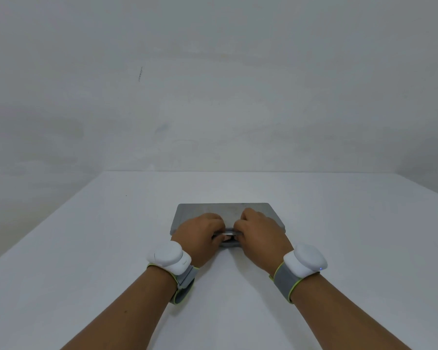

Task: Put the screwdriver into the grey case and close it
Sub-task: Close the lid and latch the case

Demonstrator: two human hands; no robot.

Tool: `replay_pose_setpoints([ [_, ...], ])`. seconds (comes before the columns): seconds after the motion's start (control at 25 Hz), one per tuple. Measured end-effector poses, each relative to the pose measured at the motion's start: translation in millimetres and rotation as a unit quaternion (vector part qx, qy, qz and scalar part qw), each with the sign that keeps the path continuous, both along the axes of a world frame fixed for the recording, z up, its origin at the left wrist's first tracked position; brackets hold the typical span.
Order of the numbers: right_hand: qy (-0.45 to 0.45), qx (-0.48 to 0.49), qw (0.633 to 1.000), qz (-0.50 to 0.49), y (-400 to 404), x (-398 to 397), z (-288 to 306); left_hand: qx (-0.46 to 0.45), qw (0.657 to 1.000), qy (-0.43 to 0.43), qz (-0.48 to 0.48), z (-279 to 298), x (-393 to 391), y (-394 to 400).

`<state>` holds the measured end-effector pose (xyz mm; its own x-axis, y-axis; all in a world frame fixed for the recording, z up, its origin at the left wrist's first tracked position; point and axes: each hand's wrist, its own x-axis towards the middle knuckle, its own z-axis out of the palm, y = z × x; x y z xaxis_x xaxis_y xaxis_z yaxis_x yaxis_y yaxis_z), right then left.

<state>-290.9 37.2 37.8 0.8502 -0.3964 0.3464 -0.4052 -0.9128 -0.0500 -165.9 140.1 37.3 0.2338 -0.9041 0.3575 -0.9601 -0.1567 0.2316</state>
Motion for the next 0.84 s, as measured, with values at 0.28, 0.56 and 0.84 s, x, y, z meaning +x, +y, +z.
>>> replay_pose_setpoints([
  [0.28, 0.017, -0.011, 1.000, -0.002, 5, -2, -15, 0.029, 0.999, -0.024, -0.007, -17, -2, 1],
  [0.56, 0.015, 0.083, 0.996, -0.003, 4, -5, 3, -0.018, 0.999, 0.028, 0.009, -17, -5, 7],
  [0.84, 0.098, 0.078, 0.992, -0.031, -4, -3, 5, 0.105, 0.994, -0.023, 0.032, -12, 6, 0],
])
